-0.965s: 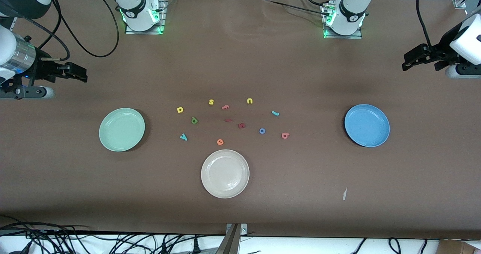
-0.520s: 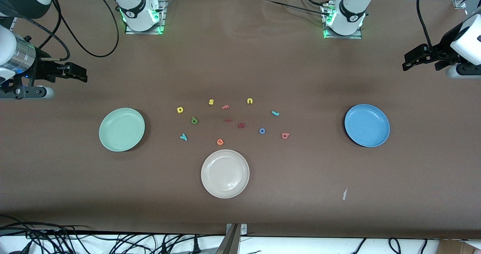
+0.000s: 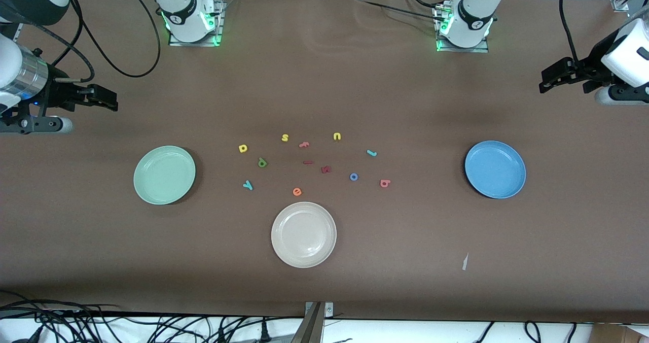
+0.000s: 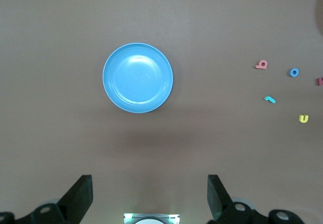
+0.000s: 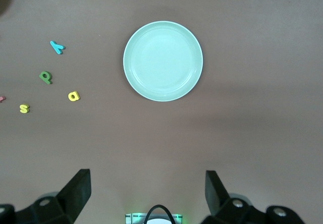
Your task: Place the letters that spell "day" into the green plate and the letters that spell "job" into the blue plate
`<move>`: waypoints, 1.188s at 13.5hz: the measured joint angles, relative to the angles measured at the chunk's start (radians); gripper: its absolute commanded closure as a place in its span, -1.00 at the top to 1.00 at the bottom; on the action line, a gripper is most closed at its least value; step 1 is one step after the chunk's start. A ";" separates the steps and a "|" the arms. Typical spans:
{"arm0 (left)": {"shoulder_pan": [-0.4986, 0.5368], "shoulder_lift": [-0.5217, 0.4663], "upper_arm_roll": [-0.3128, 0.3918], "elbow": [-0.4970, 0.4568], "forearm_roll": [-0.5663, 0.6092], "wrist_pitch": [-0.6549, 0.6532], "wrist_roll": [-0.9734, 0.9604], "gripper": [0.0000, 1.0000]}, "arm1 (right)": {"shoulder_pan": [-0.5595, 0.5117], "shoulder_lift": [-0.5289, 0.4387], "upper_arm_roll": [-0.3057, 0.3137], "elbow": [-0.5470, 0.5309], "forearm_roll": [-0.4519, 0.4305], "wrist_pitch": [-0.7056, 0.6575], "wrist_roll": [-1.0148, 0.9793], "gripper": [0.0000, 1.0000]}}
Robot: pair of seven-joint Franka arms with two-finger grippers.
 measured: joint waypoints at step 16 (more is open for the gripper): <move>-0.004 0.013 -0.036 -0.004 0.102 0.012 0.000 1.00 | 0.000 0.005 0.000 -0.001 0.000 0.000 0.000 1.00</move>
